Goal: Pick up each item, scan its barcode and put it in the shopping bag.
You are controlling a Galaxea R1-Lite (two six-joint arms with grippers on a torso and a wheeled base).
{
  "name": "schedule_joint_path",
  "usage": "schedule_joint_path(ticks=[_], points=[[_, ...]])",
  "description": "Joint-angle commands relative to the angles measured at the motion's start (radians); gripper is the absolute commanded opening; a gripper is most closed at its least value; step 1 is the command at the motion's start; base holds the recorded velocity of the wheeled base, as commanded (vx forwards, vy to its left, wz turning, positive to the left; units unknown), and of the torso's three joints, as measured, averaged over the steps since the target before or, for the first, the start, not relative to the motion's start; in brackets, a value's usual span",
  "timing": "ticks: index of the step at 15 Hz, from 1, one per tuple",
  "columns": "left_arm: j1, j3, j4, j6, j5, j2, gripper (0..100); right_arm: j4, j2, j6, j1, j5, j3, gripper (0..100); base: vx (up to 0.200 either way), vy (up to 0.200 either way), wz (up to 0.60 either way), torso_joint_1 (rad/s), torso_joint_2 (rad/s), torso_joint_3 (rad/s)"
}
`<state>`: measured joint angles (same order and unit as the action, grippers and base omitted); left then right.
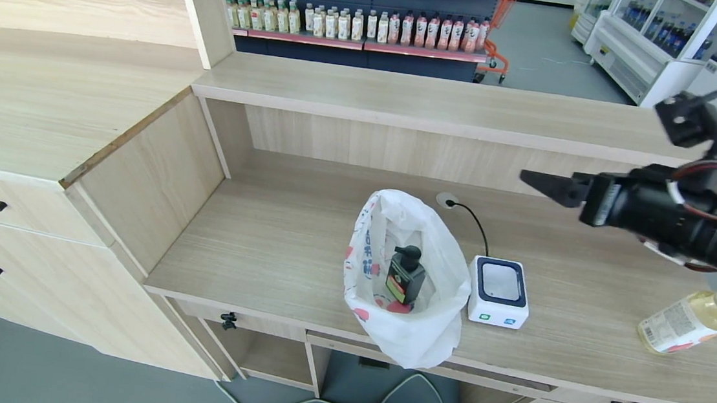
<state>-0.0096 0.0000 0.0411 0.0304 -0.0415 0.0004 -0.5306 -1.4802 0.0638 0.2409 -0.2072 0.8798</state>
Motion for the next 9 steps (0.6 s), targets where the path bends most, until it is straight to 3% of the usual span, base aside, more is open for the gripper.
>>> schedule_joint_path(ticks=[1,4,8,9], points=[[0.0,0.0,0.0,0.0,0.0,0.0,100,0.161,0.354,-0.025,-0.186,0.003,-0.202,100,0.0,0.0,0.0,0.0,0.0,0.0],[0.0,0.0,0.0,-0.001,0.0,0.001,100,0.201,0.448,-0.058,-0.327,0.005,-0.361,100,0.0,0.0,0.0,0.0,0.0,0.0],[0.0,0.0,0.0,0.0,0.0,0.0,100,0.196,0.475,-0.082,-0.456,0.008,-0.461,100,0.0,0.0,0.0,0.0,0.0,0.0],[0.0,0.0,0.0,0.0,0.0,0.0,100,0.195,0.479,-0.082,-0.471,0.008,-0.476,100,0.0,-0.2,0.0,0.002,0.0,0.002]])
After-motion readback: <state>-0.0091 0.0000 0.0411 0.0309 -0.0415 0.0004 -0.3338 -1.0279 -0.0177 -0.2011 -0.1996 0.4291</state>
